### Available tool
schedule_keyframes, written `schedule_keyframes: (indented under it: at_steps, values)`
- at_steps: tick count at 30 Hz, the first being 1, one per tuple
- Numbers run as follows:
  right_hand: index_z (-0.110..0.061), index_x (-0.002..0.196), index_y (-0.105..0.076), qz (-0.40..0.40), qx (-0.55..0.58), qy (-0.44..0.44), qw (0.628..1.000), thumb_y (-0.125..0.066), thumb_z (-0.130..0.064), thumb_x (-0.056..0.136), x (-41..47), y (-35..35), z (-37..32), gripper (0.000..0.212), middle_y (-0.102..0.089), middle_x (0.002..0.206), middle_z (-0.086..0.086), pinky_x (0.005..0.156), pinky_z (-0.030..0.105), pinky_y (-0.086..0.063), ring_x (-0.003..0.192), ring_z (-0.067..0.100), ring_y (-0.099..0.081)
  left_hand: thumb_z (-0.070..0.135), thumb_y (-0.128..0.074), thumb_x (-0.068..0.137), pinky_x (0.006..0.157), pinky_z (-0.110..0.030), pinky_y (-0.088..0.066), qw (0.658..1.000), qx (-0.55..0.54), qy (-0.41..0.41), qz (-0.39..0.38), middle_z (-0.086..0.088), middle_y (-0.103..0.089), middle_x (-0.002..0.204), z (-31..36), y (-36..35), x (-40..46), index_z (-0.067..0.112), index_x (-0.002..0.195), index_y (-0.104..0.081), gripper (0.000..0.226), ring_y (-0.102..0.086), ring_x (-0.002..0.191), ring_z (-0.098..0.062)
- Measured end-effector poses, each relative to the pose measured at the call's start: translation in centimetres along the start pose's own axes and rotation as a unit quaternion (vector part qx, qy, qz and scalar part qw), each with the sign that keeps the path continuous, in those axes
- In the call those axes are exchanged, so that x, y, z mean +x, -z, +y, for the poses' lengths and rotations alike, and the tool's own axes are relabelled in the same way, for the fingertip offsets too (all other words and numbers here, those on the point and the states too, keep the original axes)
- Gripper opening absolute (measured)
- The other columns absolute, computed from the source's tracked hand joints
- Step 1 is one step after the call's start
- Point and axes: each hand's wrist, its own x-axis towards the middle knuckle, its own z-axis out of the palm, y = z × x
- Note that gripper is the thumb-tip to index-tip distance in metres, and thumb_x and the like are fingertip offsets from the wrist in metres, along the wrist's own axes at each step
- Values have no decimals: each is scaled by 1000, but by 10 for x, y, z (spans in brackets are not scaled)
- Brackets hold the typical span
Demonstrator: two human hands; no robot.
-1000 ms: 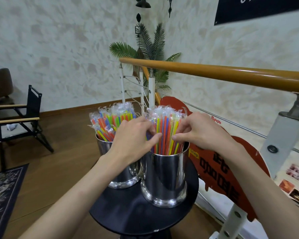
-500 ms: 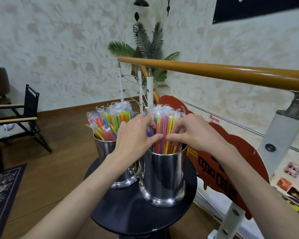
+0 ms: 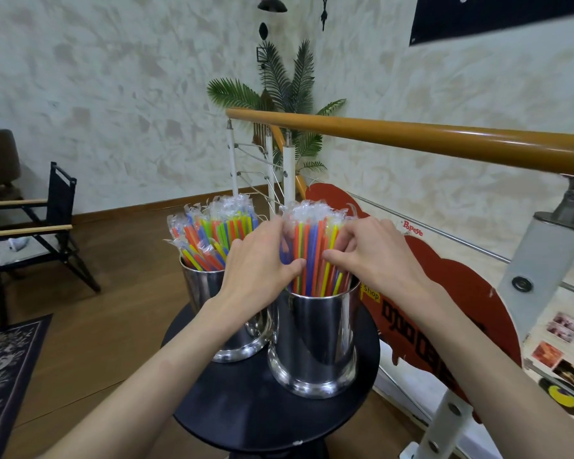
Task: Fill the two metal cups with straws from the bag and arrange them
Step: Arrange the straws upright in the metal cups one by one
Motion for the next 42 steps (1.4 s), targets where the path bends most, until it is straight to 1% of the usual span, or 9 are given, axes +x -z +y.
schedule_keyframes:
  at_steps: [2, 6, 8, 15, 23, 28, 35, 39, 42]
  values:
    - [-24, 72, -64, -1, -4, 1, 1000, -79, -46, 84, 0, 0, -1, 29, -69, 74, -3, 79, 44, -57, 85, 22, -66, 39, -80, 81, 82, -41, -47, 999, 14, -16, 25, 14, -55, 87, 2, -2, -2, 29, 111, -46, 47, -60, 84, -11]
    - [-24, 72, -67, -1, -6, -3, 1000, -79, -49, 83, -1, -2, -2, 30, -68, 71, -4, 80, 44, -58, 83, 21, -68, 36, -82, 80, 77, -33, -36, 992, 84, -60, 73, 5, -57, 119, 4, -5, -1, 22, 132, -42, 68, -62, 99, -17]
    - [-21, 72, -70, 1, -5, -8, 1000, -78, -46, 84, -1, -3, -2, 29, -69, 68, -4, 79, 42, -58, 81, 19, -68, 33, -84, 79, 74, -32, -36, 987, 114, -77, 79, 1, -53, 117, 4, -5, -1, 23, 134, -41, 71, -61, 93, -19]
    - [-18, 64, -70, -28, 20, -29, 999, -74, -26, 85, -1, 3, -4, 22, -70, 56, -6, 76, 37, -58, 69, 9, -68, 47, -67, 91, 77, -33, -37, 986, 138, -77, 53, 6, -49, 102, 4, -1, 0, 29, 105, -64, 23, -51, 86, -14]
    - [-24, 71, -67, -56, 32, -23, 998, -75, -32, 82, -3, 4, -8, 16, -70, 56, -11, 76, 40, -59, 69, 6, -68, 61, -65, 87, 81, -34, -34, 989, 136, -53, 3, 13, -48, 99, 11, 2, 4, 36, 102, -69, 29, -54, 93, -10]
    - [-28, 67, -66, -43, 24, -18, 999, -76, -40, 85, -4, 1, -9, 24, -69, 55, -11, 73, 37, -59, 67, 4, -68, 55, -71, 85, 79, -33, -30, 993, 112, -27, -24, 13, -44, 92, 13, 0, 5, 35, 98, -72, 24, -43, 85, -8]
    - [-27, 74, -71, -36, 3, -26, 999, -71, -48, 88, -6, -6, -14, 25, -67, 51, -11, 71, 33, -58, 61, 0, -65, 45, -76, 85, 84, -36, -40, 997, 59, -15, -52, 13, -46, 87, 11, 1, 5, 34, 92, -73, 13, -45, 87, -10]
    - [-25, 72, -70, -32, -1, -35, 999, -70, -49, 88, -5, -6, -13, 29, -66, 50, -10, 69, 30, -57, 59, 0, -65, 44, -75, 85, 87, -37, -41, 997, 44, -16, -59, 13, -51, 92, 10, 2, 4, 35, 90, -70, 11, -48, 90, -9]
    - [-23, 76, -71, -44, -12, -35, 998, -69, -46, 91, -3, -6, -11, 27, -66, 49, -9, 68, 29, -55, 60, 1, -65, 45, -73, 84, 86, -37, -38, 997, 53, -16, -54, 16, -44, 85, 11, 2, 3, 35, 87, -64, 14, -47, 84, -9]
